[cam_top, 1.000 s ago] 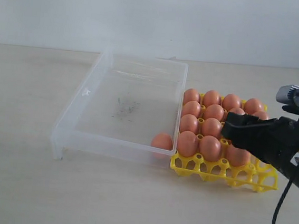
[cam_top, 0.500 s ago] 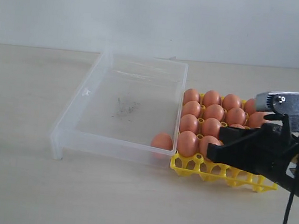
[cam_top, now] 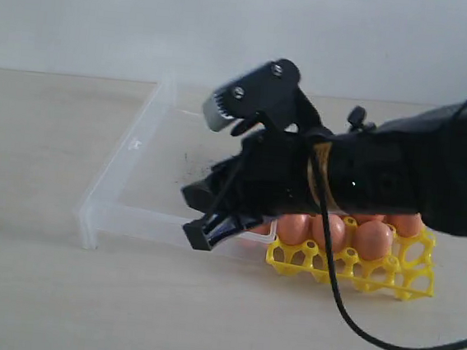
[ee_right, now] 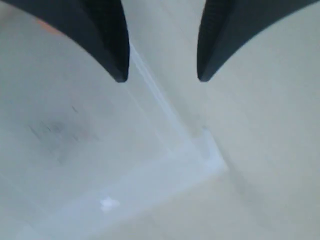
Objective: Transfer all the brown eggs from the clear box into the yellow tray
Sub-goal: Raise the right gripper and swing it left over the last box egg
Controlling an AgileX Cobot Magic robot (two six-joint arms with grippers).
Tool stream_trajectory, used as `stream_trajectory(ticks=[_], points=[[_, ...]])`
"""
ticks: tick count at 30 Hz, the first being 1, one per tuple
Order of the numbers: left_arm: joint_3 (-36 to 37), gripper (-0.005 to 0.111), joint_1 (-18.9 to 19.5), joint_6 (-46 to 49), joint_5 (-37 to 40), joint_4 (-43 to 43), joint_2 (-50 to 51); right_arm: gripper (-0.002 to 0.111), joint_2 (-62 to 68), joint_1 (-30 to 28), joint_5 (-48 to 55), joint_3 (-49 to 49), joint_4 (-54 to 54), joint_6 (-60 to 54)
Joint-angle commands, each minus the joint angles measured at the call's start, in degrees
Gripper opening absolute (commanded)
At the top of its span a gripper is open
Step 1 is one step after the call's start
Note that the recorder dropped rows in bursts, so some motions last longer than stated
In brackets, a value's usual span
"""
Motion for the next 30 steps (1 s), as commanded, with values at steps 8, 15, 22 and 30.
stream_trajectory(ticks=[8, 15, 22, 30], points=[[0.22, 0.004, -0.34, 0.01, -0.14, 0.09, -0.17, 0.021, 0.13, 6.46, 14.59, -10.06, -4.36, -48.74], [0.22, 0.004, -0.34, 0.01, -0.14, 0.09, -0.17, 0.0, 9.11, 13.64, 55.24, -14.42, 16.14, -70.4], [0.22, 0.004, -0.34, 0.01, -0.14, 0.09, -0.17, 0.001, 17.3, 3.06, 71.12, -38.19, 90.52, -90.04], [0.22, 0.004, -0.34, 0.01, -0.14, 0.09, -0.17, 0.056, 26.53, -0.19, 75.17, -45.49, 90.8, -68.72]])
